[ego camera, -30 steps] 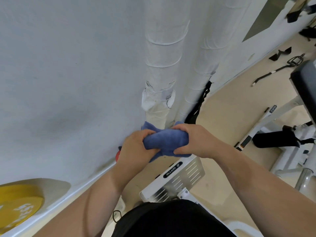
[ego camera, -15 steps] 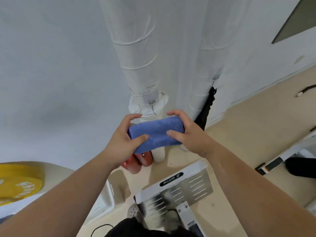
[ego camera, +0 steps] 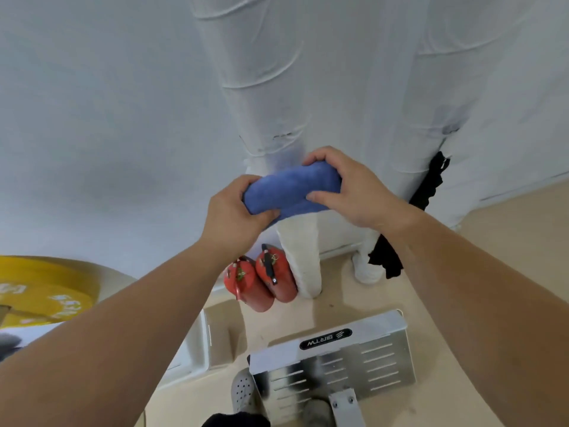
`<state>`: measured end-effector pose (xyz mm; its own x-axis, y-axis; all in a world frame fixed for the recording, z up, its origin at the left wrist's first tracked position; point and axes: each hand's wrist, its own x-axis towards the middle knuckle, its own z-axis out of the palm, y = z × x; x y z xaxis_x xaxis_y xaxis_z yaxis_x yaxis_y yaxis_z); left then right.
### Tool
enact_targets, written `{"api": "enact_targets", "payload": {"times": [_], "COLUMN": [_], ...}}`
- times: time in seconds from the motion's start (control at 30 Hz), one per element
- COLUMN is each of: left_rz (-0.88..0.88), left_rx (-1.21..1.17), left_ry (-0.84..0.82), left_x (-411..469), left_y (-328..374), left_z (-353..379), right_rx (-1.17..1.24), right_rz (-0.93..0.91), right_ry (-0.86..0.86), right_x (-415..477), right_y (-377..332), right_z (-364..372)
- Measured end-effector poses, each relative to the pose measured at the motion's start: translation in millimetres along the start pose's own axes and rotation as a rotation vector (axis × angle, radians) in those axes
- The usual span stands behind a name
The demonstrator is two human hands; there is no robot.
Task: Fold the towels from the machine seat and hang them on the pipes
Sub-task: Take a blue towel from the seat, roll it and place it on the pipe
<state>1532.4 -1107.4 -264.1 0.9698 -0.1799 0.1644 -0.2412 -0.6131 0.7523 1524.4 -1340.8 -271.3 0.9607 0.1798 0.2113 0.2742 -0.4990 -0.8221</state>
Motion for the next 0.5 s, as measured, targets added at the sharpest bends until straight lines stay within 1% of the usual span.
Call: {"api": "enact_targets", "payload": {"times": [0.1, 0.37, 0.5], "left_rz": [-0.005, -0.025, -0.082], "left_rx": [0.025, 0.187, 0.205], "left_ry": [0.076, 0.058, 0.056], "left_x": [15.9, 32.2, 29.6], "left_y": [-1.8, -8.4, -12.5], "left_z": [4.3, 18.1, 27.7], "right_rx": [-0.048, -0.194, -0.195], "right_rz": [-0.091, -0.056, -0.019], "right_ry": [0.051, 0.065, 0.102], "right_x": [20.5, 27.6, 22.3], "right_y": [6.7, 28.6, 34.4], "right_z": [0.3, 14.5, 26.7]}}
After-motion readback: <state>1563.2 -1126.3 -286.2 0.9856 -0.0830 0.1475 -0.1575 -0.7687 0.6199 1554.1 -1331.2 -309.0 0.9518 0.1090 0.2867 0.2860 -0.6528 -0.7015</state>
